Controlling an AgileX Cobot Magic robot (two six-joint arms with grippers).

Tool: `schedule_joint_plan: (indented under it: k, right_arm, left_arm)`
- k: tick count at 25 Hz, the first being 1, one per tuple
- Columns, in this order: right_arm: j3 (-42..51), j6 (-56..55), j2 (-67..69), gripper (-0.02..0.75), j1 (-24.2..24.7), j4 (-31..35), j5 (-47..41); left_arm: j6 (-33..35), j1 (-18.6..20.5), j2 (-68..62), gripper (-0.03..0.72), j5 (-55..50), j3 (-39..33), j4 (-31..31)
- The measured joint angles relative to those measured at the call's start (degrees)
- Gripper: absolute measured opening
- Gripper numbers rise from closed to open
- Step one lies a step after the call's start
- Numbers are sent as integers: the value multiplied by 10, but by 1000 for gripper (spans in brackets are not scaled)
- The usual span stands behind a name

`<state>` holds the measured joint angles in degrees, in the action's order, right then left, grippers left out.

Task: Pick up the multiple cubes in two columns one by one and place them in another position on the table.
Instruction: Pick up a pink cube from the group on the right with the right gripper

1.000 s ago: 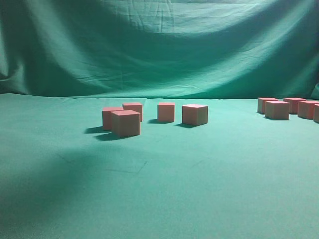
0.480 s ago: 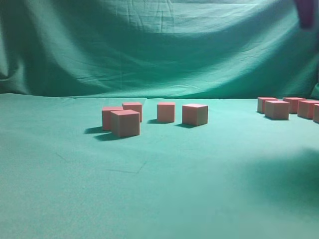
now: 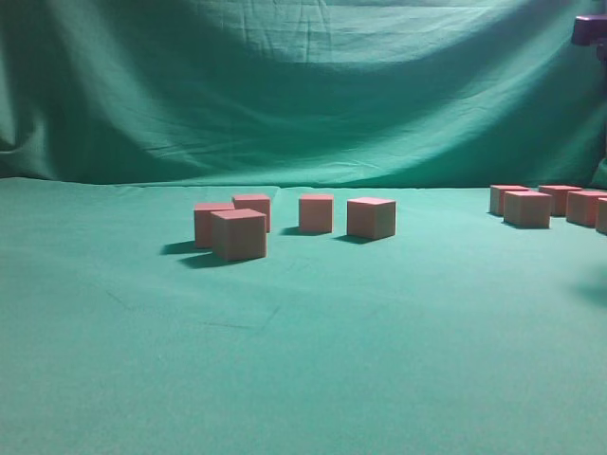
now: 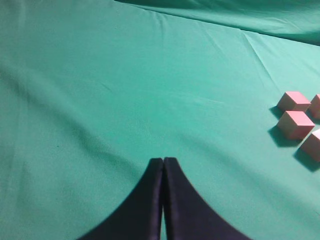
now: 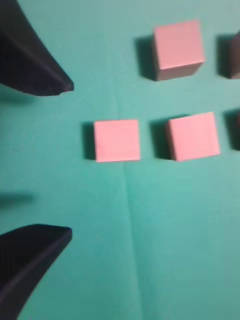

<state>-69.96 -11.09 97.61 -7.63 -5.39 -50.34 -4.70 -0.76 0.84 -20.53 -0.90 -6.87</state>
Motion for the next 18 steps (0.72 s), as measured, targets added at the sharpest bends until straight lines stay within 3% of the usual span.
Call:
schedule_joint_plan:
  k: [18]
  right_arm:
    - [0, -1, 110, 527, 1, 0, 119]
  left_arm:
    - [0, 0, 0, 0, 0, 0, 0]
